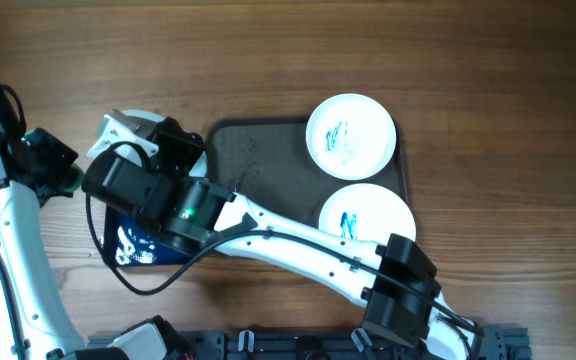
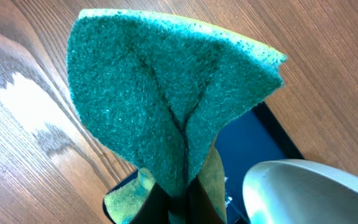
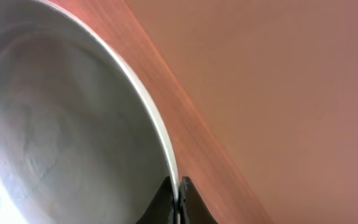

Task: Clean dirty plates on tray and stack at the side
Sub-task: 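Rinse the plate over the blue tray with the right gripper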

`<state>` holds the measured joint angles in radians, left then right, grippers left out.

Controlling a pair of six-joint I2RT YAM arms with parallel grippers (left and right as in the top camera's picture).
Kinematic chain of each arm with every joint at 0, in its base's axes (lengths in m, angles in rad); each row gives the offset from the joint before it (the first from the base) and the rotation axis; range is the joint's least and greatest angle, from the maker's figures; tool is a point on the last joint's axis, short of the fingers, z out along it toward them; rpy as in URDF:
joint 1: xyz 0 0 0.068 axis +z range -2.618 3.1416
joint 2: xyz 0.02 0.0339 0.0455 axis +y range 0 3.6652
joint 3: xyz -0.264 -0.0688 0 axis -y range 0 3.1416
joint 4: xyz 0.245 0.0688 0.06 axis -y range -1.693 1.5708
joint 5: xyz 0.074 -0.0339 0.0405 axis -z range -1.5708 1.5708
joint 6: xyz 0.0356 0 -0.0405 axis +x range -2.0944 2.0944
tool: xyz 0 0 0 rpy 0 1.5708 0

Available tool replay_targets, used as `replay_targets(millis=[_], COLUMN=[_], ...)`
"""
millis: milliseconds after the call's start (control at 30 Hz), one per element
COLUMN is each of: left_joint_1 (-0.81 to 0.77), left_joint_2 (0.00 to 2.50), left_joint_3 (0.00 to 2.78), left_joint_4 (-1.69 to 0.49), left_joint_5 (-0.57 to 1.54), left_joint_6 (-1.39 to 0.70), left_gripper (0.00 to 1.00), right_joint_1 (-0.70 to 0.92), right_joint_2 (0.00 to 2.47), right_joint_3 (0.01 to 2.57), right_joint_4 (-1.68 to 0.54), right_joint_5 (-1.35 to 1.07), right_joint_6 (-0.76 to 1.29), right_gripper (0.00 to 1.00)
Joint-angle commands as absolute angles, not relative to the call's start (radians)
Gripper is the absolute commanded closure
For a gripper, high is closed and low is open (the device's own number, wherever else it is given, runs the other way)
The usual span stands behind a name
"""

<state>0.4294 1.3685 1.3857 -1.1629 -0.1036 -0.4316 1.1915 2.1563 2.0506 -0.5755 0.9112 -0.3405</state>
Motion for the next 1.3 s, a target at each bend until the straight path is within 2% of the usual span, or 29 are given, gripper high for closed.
replay_targets(millis=[0, 333, 867, 1100, 1267], left_joint_1=[0.437, 0.437, 0.437, 0.437, 0.437], left_joint_2=[1.355, 1.355, 1.355, 1.356, 1.357], left_joint_3=[1.409, 1.408, 1.408, 1.408, 1.408], left_joint_4=[-1.157, -1.157, -1.157, -1.159, -1.161], left_joint_5=[-0.105, -0.105, -0.105, -0.105, -0.105], left_joint_6=[-0.427, -0.431, -0.431, -0.434, -0.434], left_gripper=[0.96, 0.96, 0.96, 0.96, 0.96], right_joint_1=[1.194, 1.194, 1.199, 1.209, 1.104], right_joint_2=[2.170, 2.170, 2.169, 2.166, 2.161], right_joint_3=[2.079, 2.079, 2.079, 2.080, 2.081], right_joint_4=[-0.514, -0.379, -0.373, -0.563, -0.820], right_joint_5=[0.992, 1.024, 1.063, 1.004, 0.577], right_joint_6=[-0.492, -0.683, -0.651, -0.356, 0.091], right_gripper=[0.95, 0.95, 0.96, 0.95, 0.95])
